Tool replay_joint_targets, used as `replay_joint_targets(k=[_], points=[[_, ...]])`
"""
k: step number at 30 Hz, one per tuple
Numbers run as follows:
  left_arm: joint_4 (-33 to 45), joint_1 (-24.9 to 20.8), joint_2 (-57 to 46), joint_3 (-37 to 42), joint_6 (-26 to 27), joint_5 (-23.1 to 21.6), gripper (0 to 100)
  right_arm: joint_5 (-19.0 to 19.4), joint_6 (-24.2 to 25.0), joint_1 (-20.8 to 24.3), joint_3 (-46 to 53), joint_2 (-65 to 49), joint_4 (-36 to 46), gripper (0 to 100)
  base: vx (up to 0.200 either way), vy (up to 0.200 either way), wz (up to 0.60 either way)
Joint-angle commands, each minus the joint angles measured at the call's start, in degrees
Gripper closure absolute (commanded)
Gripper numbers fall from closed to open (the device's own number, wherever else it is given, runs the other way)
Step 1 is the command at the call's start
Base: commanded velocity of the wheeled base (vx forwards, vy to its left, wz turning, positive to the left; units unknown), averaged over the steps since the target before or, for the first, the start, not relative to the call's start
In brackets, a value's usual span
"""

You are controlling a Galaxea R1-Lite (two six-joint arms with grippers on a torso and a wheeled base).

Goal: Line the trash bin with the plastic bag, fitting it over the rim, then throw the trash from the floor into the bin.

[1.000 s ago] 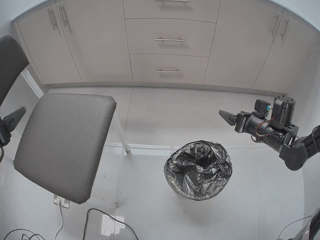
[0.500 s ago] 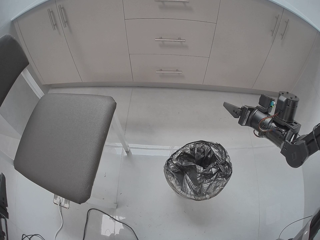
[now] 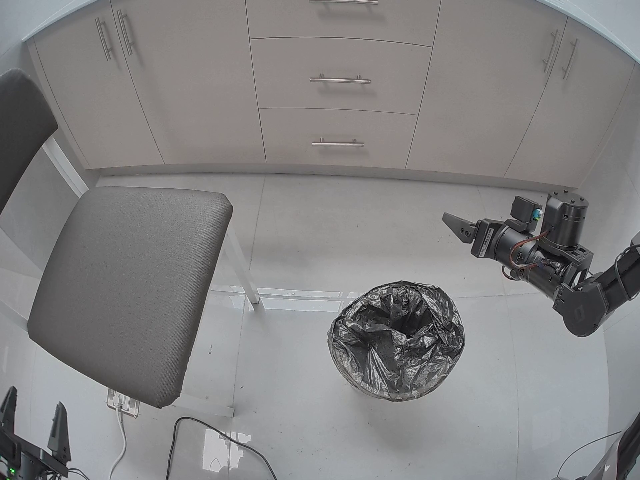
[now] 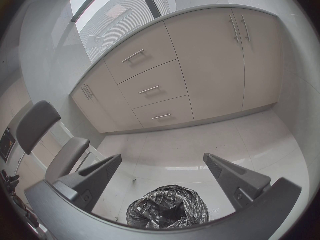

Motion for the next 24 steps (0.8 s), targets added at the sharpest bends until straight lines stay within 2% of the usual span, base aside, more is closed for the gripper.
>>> replay_joint_targets(k=[1, 3, 13, 16, 21, 24], points=[[6.4, -2.99, -0.6, 0.44, 0.23, -7.83, 0, -0.03, -0.14, 0.25, 0.22, 1.53, -0.11, 0, 0.0, 0.0, 0.0], [4.91, -6.5, -2.18, 0.62, 0.06, -7.39, 0, -0.03, -0.14, 0.25, 0.13, 1.97, -0.11, 0, 0.0, 0.0, 0.0], [4.38, -5.36, -5.69, 0.88, -0.29, -7.3, 0, -0.64, -0.22, -1.5, -3.83, 6.89, -0.11, 0, 0.0, 0.0, 0.0], [4.38, -5.36, -5.69, 0.88, -0.29, -7.3, 0, -2.05, -1.8, -3.26, -12.35, 14.01, 0.16, 0, 0.0, 0.0, 0.0], [4.38, -5.36, -5.69, 0.79, -1.26, -7.03, 0, -9.61, -8.31, -6.43, -28.26, 27.11, 2.35, 0, 0.0, 0.0, 0.0], [4.38, -5.36, -5.69, 0.79, -1.44, -7.03, 0, -11.02, -9.01, -8.01, -35.99, 32.56, 4.99, 0, 0.0, 0.0, 0.0]])
